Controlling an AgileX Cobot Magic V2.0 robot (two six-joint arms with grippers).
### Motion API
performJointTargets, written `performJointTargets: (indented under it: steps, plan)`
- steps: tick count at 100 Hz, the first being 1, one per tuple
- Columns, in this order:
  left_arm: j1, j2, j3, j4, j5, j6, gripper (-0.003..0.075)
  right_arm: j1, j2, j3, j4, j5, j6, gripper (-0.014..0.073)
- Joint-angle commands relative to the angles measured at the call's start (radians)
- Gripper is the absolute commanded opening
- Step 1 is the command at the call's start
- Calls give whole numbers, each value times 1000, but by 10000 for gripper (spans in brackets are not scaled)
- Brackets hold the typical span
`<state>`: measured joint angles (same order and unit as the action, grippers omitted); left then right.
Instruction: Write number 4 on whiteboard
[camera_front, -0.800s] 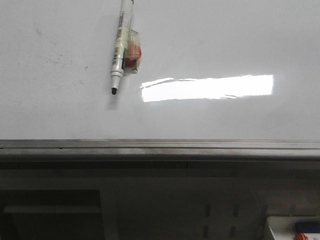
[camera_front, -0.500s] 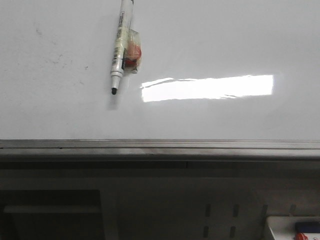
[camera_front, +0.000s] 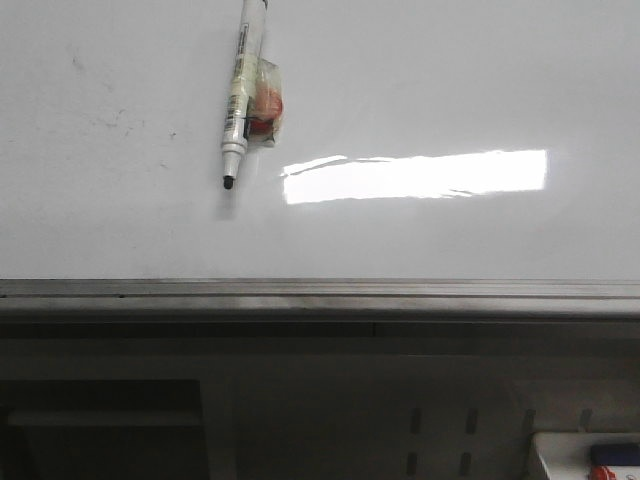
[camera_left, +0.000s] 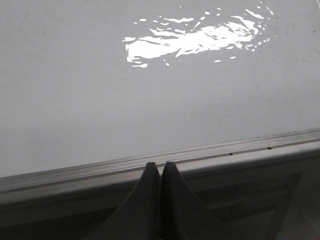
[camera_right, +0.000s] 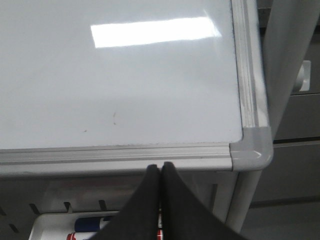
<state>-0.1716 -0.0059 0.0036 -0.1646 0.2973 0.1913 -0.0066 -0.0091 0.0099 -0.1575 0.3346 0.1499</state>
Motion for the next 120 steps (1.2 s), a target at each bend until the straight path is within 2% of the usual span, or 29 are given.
performJointTargets:
  steps: [1,27,54,58,63,69,75,85,90,120]
  plan:
    - [2,-24,36,-8,-74,-7,-20,-6,-15,24,-16,-17,-1,-46]
    - [2,-24,36,-8,-74,-7,-20,-6,-15,24,-18,-35,-1,-46]
    - [2,-24,36,-13,-74,-7,-20,-6,-15,24,-39,-482,-1,-46]
    - [2,-24,36,-61,-84,-7,-20,-6,-15,24,-39,-523,-1,-46]
    - [2,-24,36,-190,-112,-7,-20,-6,-15,24,-27,-571,15,-46]
    - [2,-24,36,-435,-134,-7,-20,-6,-15,24,40,-584,117,-46]
    - [4,-24,36,-570,-163,-7,-20,-6,-15,24,102,-540,208,-46]
    - [4,-24,34,-768,-234,-7,-20,-6,-15,24,130,-448,218,-46]
    - [4,-24,34,-872,-234,-7,-20,-6,-15,22,134,-451,218,-46]
    - [4,-24,14,-923,-220,-2,-20,-6,-15,-68,142,-473,218,-46]
